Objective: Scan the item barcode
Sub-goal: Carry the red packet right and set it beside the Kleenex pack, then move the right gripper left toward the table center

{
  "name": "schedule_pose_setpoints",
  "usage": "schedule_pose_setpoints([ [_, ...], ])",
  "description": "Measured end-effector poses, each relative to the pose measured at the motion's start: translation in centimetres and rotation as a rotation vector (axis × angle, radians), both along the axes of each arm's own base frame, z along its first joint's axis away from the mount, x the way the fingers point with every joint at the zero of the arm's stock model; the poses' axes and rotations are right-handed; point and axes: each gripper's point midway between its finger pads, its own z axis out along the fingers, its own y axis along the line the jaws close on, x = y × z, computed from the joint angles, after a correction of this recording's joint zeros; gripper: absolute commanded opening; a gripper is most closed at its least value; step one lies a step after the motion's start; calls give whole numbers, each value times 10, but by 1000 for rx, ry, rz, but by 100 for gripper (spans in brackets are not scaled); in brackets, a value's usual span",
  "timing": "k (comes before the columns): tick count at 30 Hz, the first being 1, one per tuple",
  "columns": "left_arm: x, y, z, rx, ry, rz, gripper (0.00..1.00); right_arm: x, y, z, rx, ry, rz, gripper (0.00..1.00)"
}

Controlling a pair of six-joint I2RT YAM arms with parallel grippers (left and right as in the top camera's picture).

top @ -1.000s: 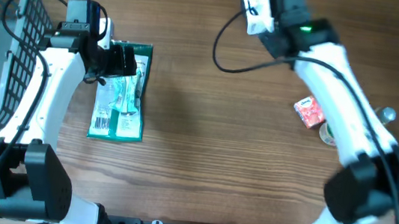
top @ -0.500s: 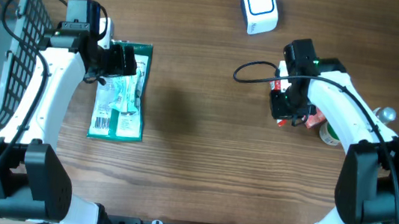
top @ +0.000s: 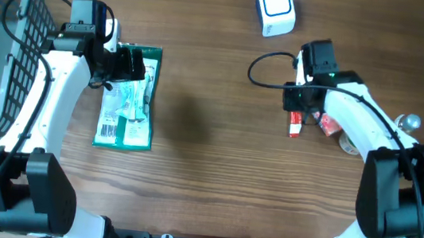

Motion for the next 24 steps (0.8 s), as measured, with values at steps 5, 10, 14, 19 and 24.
schedule_pose_setpoints([
  [5,0,0,0,0,1,0,100,-8,-5,-26,-10,-28,-18,7],
  [10,0,0,0,0,0,0,100,-13,-10,-28,-46,-10,-35,6],
  [14,0,0,0,0,0,0,100,-34,-34,-29,-160,68,-110,11],
  [19,0,0,0,0,0,0,100,-57,-61,-28,-309,147,-132,15],
  [24,0,0,0,0,0,0,100,-49,-30,-21,-173,151,-94,29],
])
